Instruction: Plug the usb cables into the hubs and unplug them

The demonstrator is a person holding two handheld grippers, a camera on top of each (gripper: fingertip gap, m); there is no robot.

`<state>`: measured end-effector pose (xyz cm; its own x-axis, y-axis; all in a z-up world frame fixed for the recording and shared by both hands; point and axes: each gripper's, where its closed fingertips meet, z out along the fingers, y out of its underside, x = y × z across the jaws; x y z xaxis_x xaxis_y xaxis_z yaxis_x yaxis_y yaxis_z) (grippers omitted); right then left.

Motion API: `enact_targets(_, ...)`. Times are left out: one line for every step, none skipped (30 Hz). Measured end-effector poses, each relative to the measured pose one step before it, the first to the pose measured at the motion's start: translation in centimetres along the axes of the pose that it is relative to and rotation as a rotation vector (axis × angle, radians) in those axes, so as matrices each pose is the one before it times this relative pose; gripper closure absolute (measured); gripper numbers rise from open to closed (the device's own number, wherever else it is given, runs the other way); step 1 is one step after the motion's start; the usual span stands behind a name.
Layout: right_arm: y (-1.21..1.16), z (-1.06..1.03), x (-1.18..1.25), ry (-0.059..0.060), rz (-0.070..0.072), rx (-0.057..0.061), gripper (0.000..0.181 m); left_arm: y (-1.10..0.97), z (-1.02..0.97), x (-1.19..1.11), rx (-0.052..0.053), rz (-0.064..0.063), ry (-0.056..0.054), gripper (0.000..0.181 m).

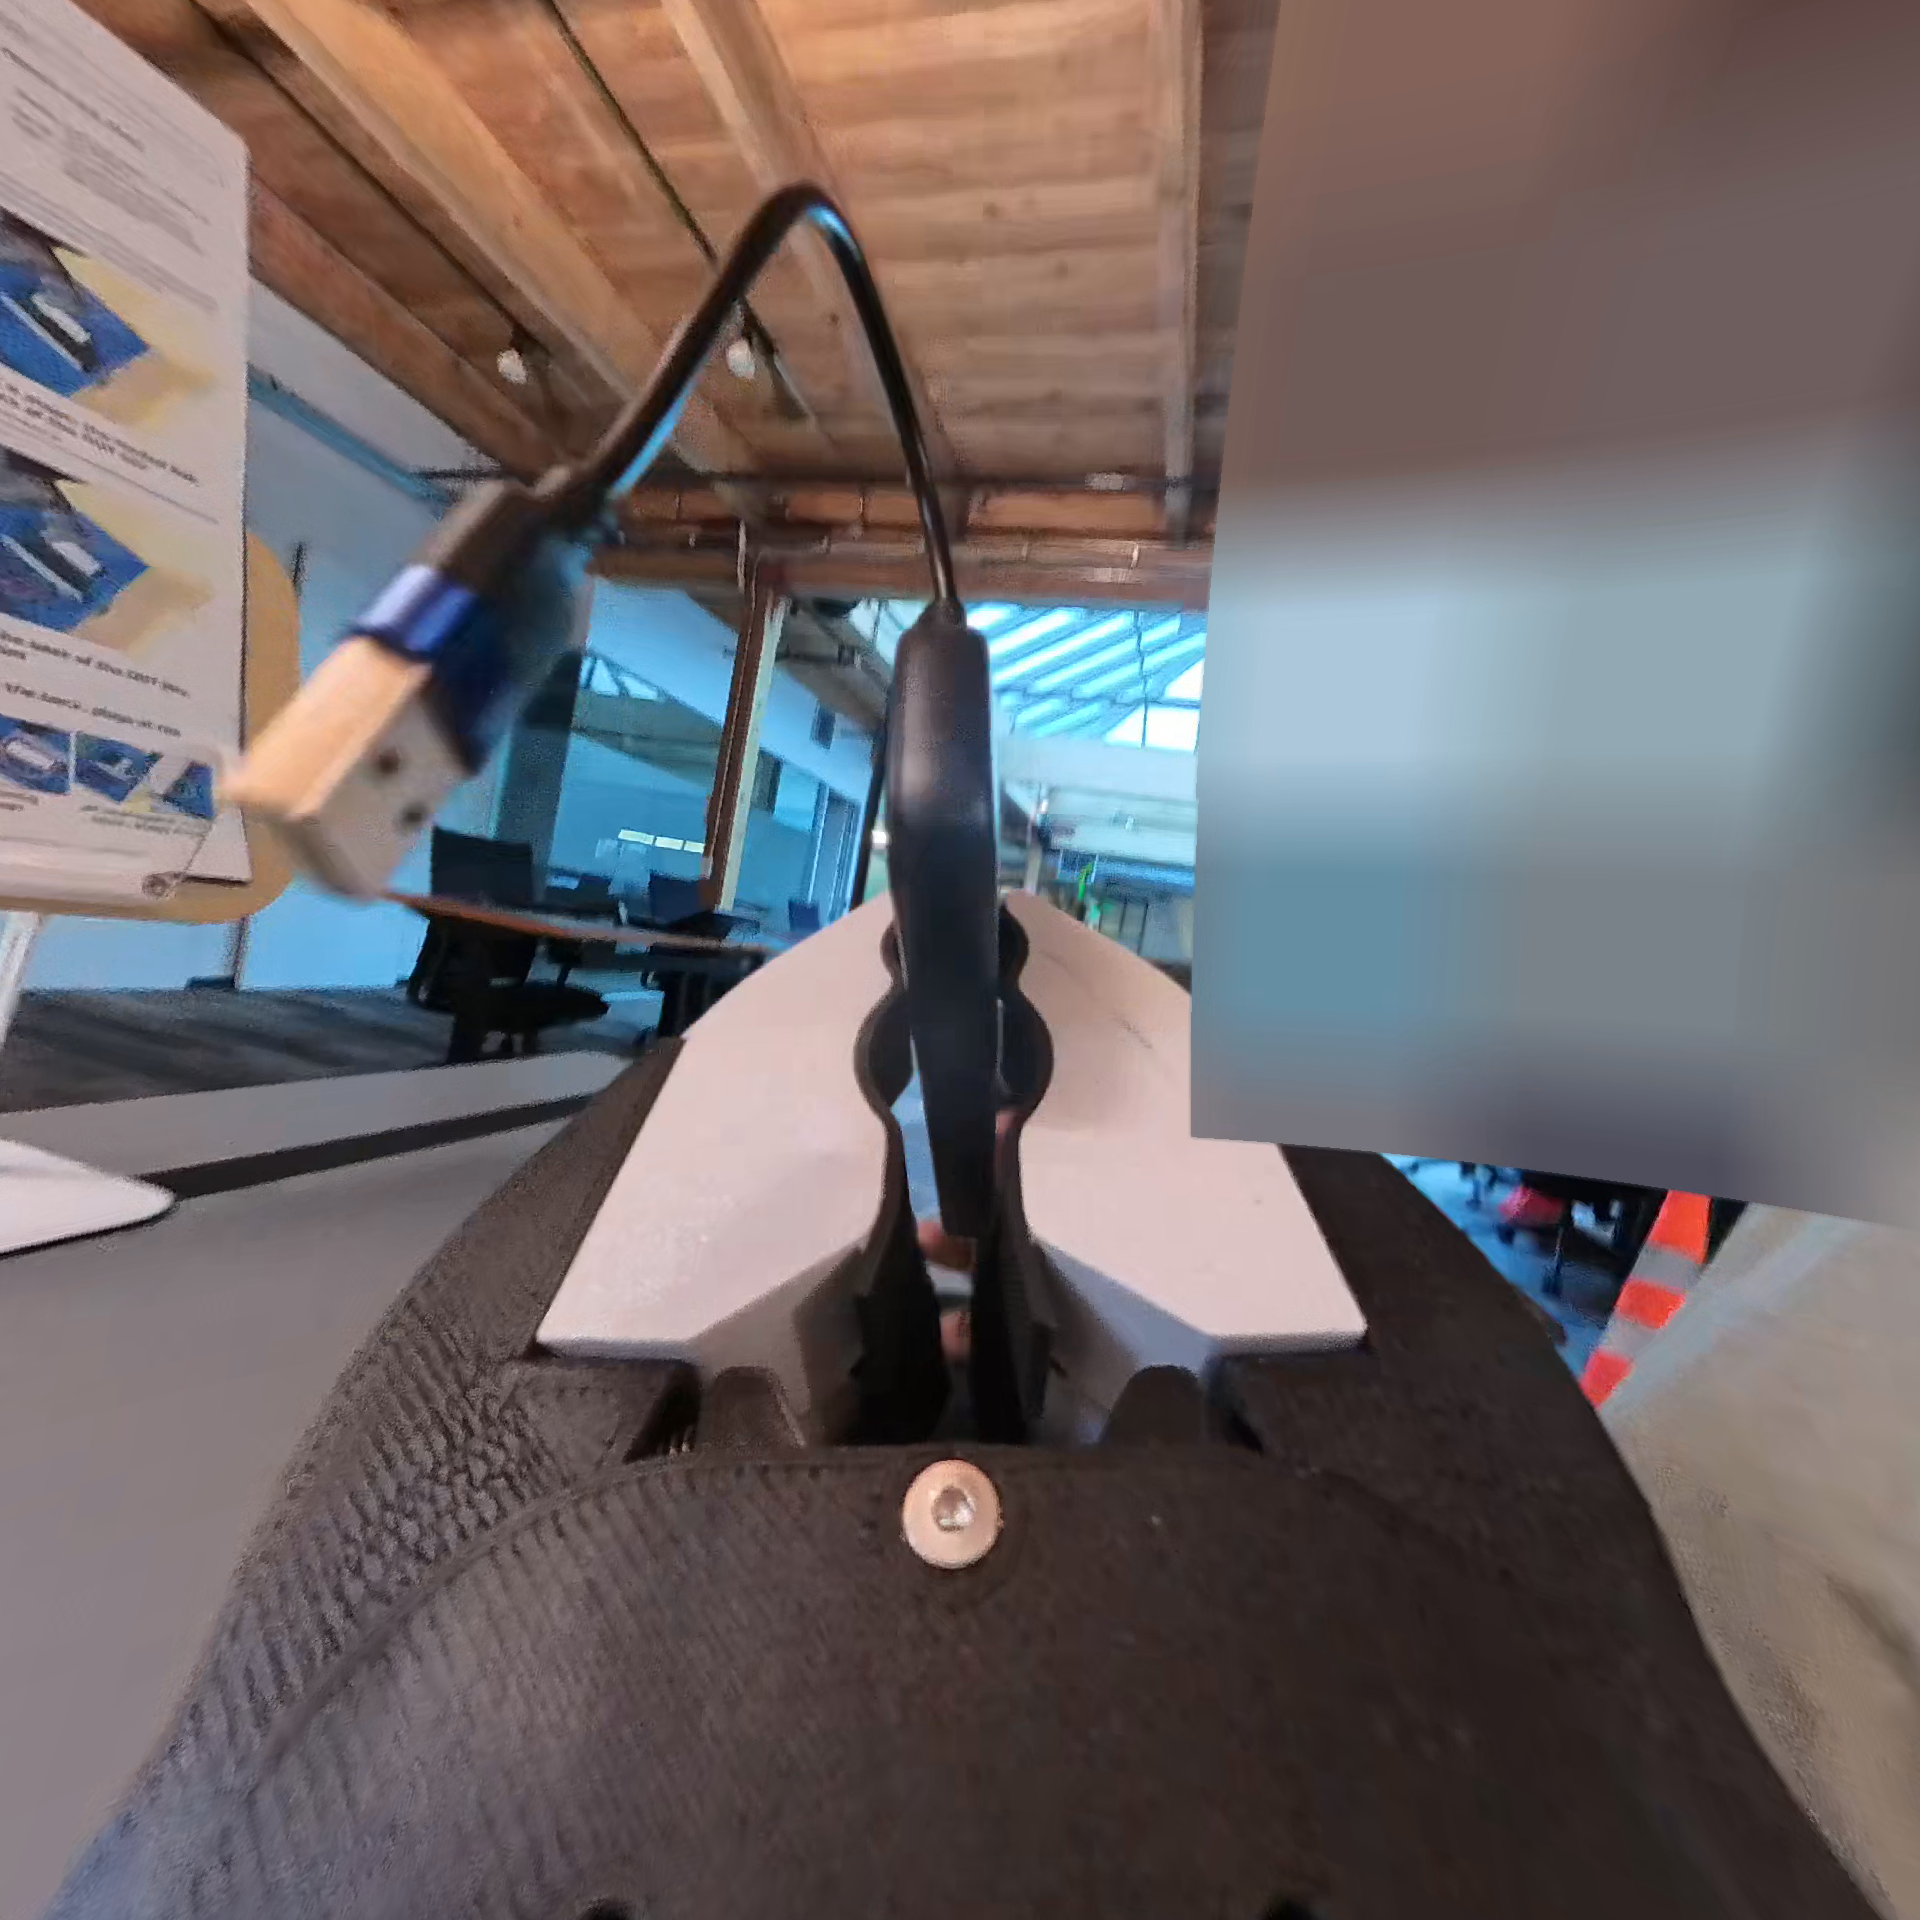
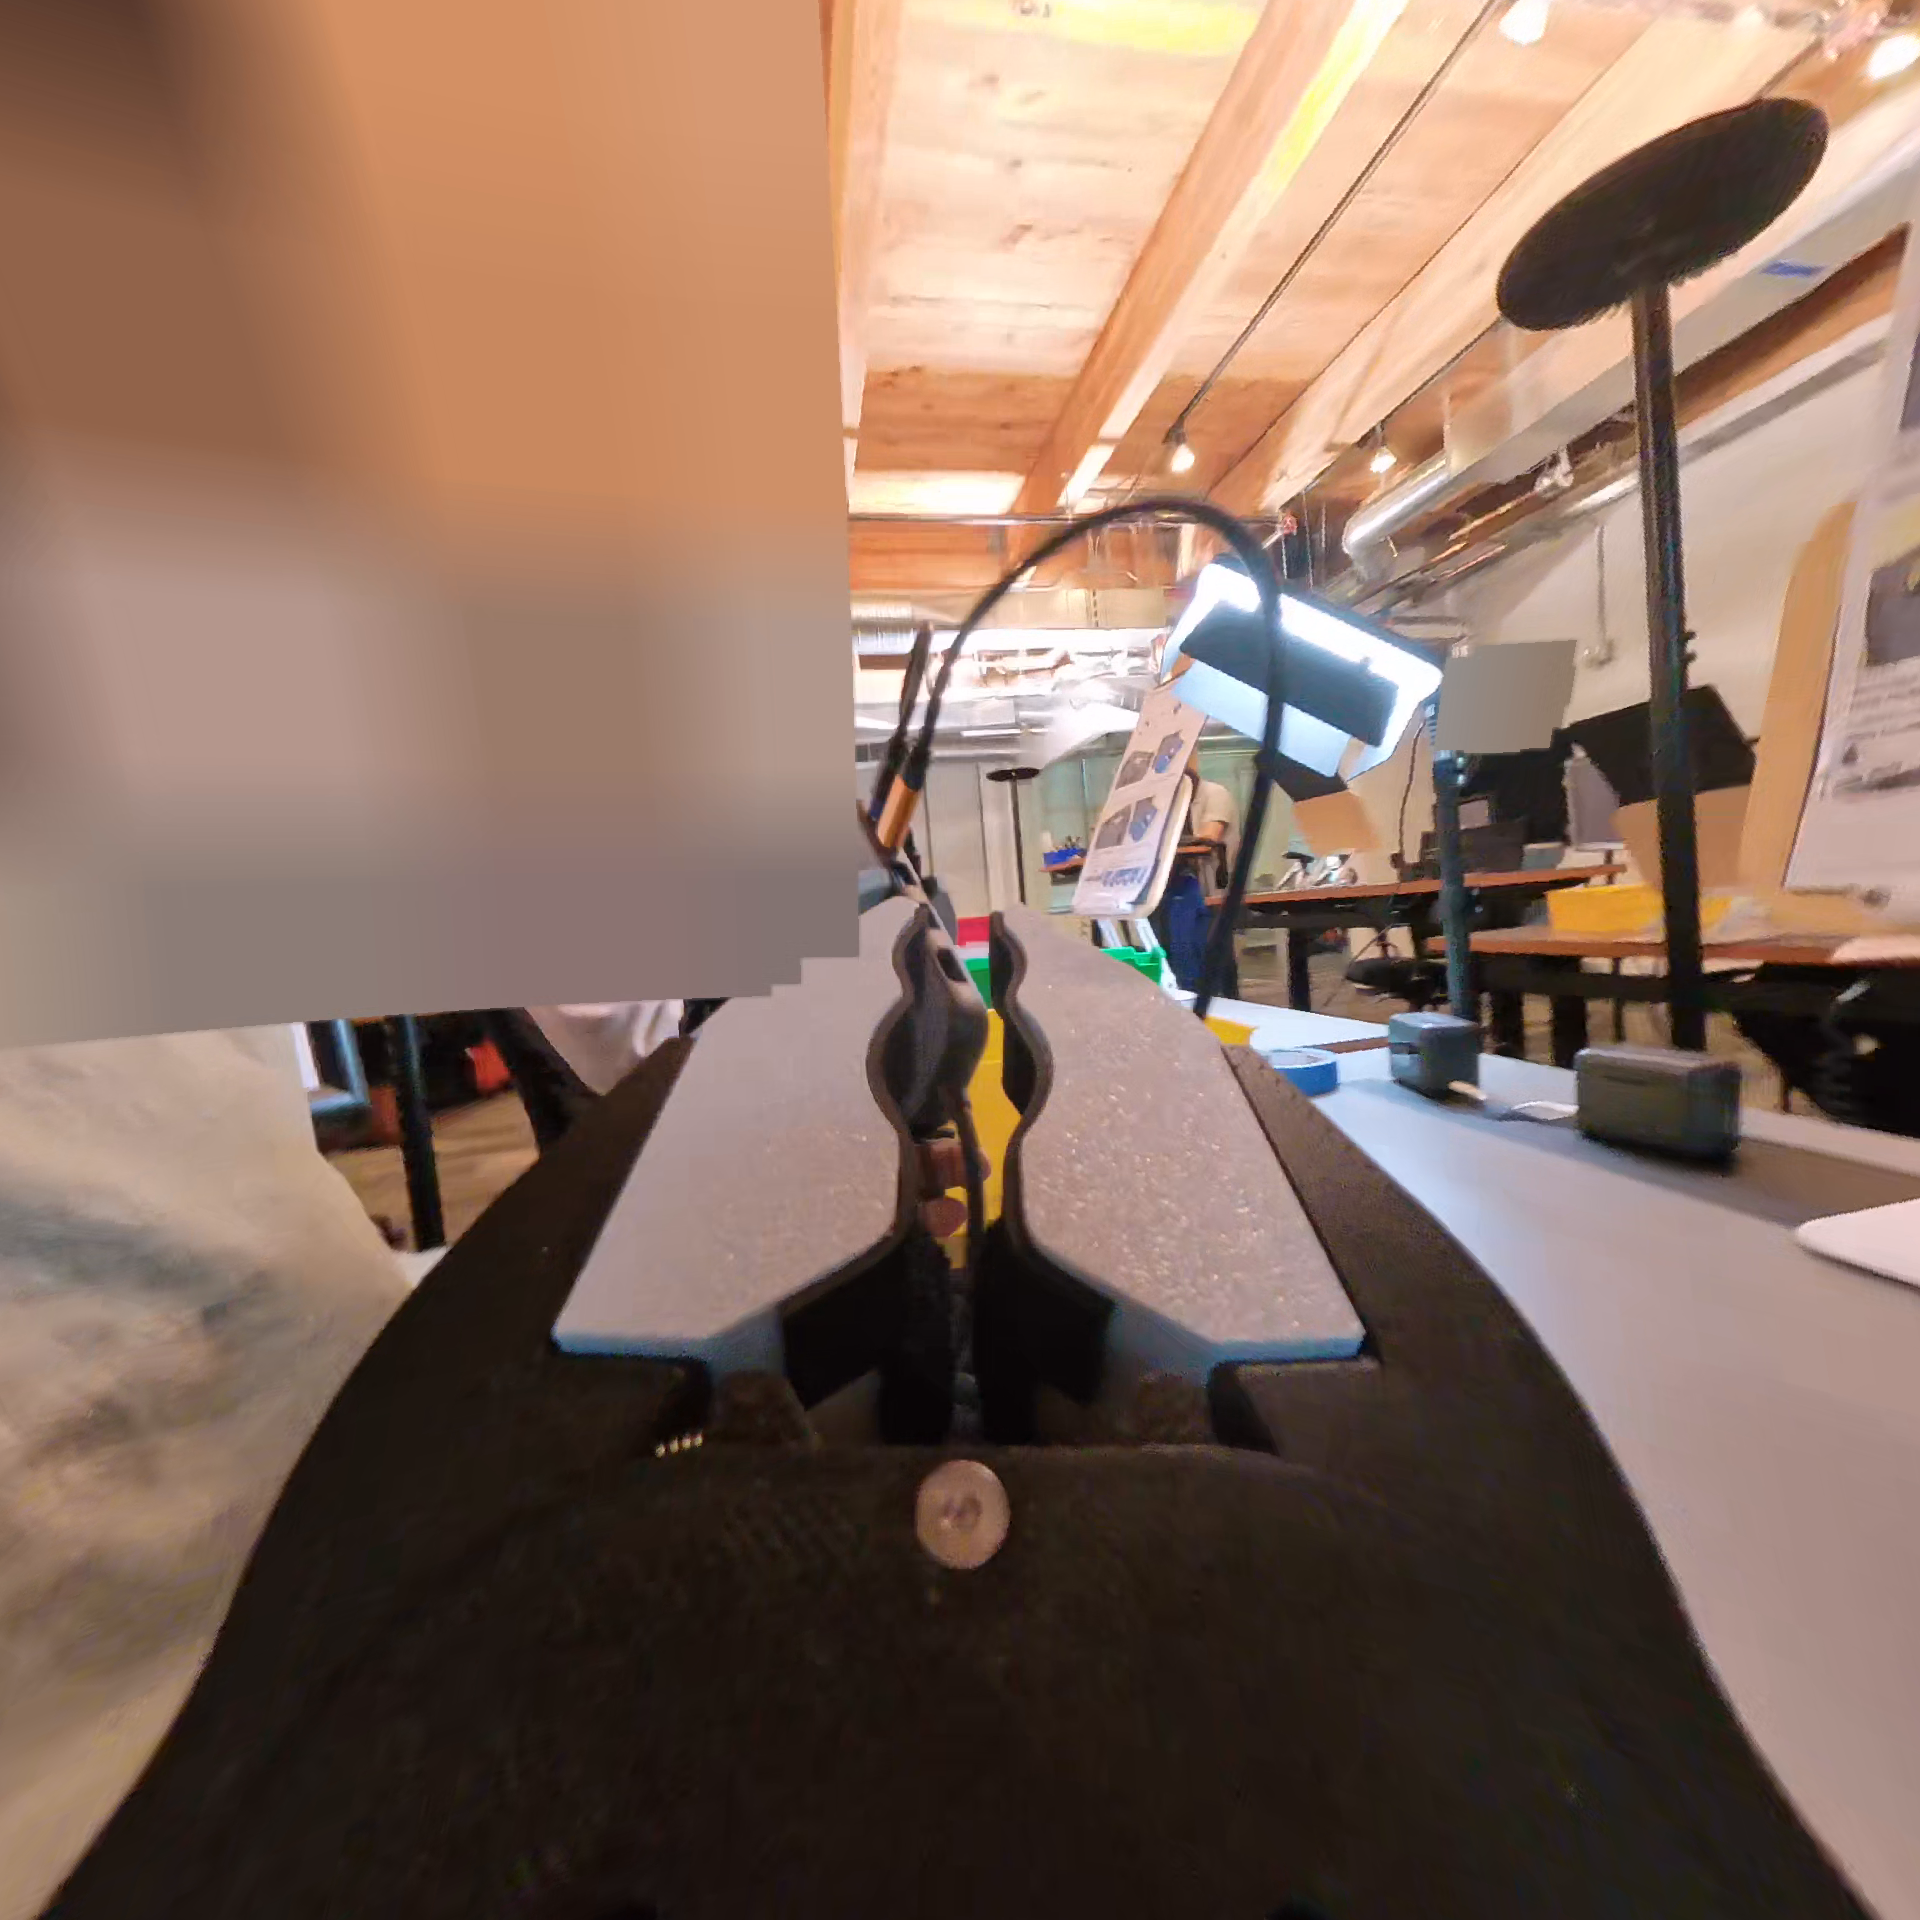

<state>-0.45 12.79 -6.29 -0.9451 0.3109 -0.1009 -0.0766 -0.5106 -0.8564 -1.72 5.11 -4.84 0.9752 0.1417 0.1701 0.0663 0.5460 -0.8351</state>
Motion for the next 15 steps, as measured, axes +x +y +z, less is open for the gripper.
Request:
enact_targets(-0.177, 0.079, -0.371, -0.0061, -0.0392, -0.0172, 0.171, 0.479, -0.124, -0.124, -0.0437, 0.0272, 0.0015, 0.169)
enact_targets(-0.065, 0.378, -0.556, -0.0172, -0.0224, -0.0186, 0.168, 0.483, -0.027, 0.097, -0.0340, 0.0361, 0.0048, 0.169)
enact_targets(0.067, 0.572, -0.598, -0.0187, -0.0046, -0.0142, 0.162, 0.419, 0.069, 0.129, -0.0203, 0.0414, -0.0055, 0.168)
enact_targets(0.184, 0.674, -0.594, -0.0194, 0.0084, -0.0076, 0.157, 0.458, 0.157, 0.140, -0.0196, 0.0514, -0.0122, 0.168)
enact_targets(0.312, 0.677, -0.491, -0.0209, 0.0206, -0.0038, 0.155, 0.617, 0.247, 0.333, -0.0263, 0.0586, -0.0003, 0.169)
enact_targets(0.335, 0.594, -0.259, -0.0170, 0.0345, 0.0001, 0.154, 0.729, 0.317, 0.399, -0.0359, 0.0442, 0.0066, 0.168)
enact_targets(0.266, 0.463, -0.009, -0.0140, 0.0466, 0.0040, 0.154, 0.707, 0.320, 0.465, -0.0339, 0.0324, 0.0115, 0.168)
enact_targets(0.195, 0.357, 0.071, -0.0168, 0.0519, 0.0029, 0.154, 0.532, 0.275, 0.428, -0.0208, 0.0237, 0.0105, 0.168)
enact_targets(0.149, 0.251, 0.113, -0.0174, 0.0484, -0.0020, 0.156, 0.349, 0.201, 0.436, -0.0073, 0.0088, 0.0191, 0.168)
enact_targets(0.059, 0.116, 0.080, -0.0161, 0.0367, -0.0056, 0.157, 0.324, 0.155, 0.519, -0.0070, -0.0208, 0.0406, 0.168)
enact_targets(-0.057, 0.007, 0.053, -0.0106, 0.0220, -0.0044, 0.159, 0.399, -0.002, 0.048, -0.0145, -0.0326, 0.0209, 0.169)
enact_targets(-0.045, -0.054, 0.107, 0.0001, 0.0088, -0.0089, 0.161, 0.262, -0.112, 0.043, -0.0050, -0.0269, 0.0223, 0.169)
enact_targets(0.100, -0.070, 0.141, 0.0065, -0.0038, -0.0217, 0.163, 0.150, -0.108, 0.201, 0.0011, -0.0349, 0.0308, 0.168)
enact_targets(0.267, -0.070, 0.092, 0.0071, -0.0143, -0.0335, 0.165, 0.159, -0.007, 0.095, -0.0049, -0.0351, 0.0165, 0.169)
enact_targets(0.365, -0.074, 0.071, 0.0067, -0.0193, -0.0392, 0.167, 0.186, 0.071, 0.062, -0.0076, -0.0214, 0.0082, 0.169)
